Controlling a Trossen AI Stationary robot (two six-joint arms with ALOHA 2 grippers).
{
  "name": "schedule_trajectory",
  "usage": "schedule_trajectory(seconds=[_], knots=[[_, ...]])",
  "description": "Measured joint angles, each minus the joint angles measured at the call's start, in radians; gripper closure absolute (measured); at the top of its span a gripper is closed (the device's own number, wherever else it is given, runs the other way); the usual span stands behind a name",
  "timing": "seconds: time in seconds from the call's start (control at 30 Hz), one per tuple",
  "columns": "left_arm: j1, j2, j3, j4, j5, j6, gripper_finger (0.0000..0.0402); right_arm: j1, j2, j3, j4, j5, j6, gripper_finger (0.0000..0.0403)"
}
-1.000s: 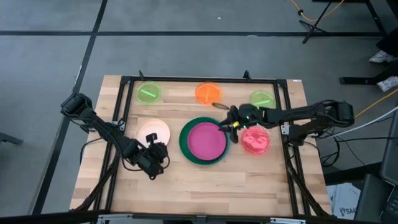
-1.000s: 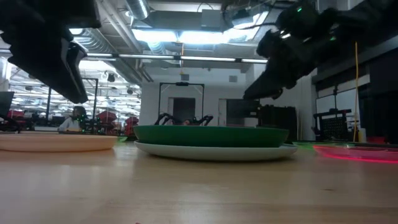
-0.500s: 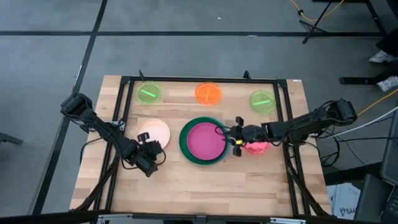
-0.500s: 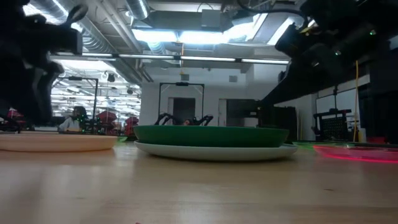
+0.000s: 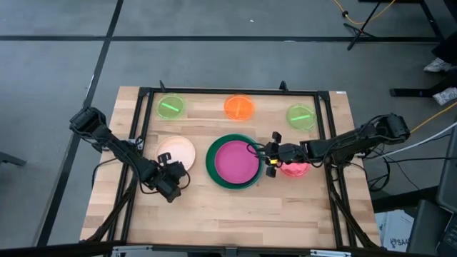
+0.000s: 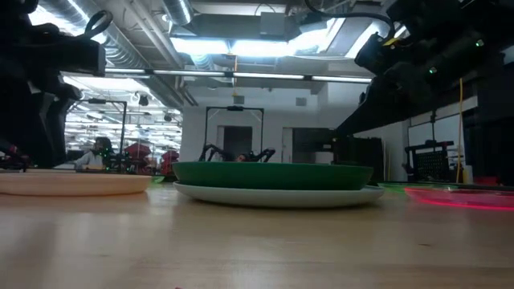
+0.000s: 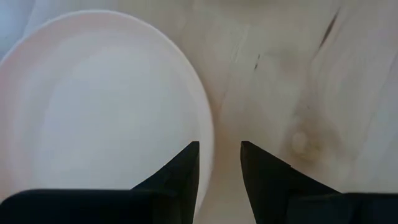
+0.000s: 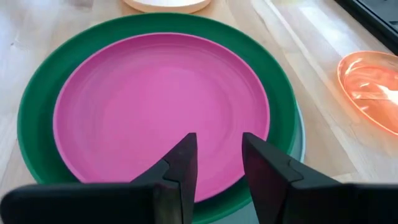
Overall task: Stack plastic plates
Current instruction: Stack the light pink plate on top of the pink plate
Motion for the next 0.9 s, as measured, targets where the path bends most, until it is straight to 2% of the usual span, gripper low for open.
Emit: schedule_trajectory(seconds=[0.13,0.27,0.5,0.9], knots=[[0.0,0.0,-0.027,0.032,-0.028,0.002,0.029,0.0,0.0,0.0,0.0,0.0,0.001,0.0285],[0.007,0.0,-0.088,0.105,0.016,0.004,0.029,0.0,0.0,0.0,0.001,0.0,0.002,0.0285],[0.008,0.0,-0.147,0.172,0.006,-0.003,0.0295,0.0,0.0,0.0,0.032,0.002,0.003,0.0285],[0.008,0.0,-0.151,0.186,-0.007,0.036,0.039,0.0,0.0,0.0,0.044,-0.017,-0.025,0.0285]])
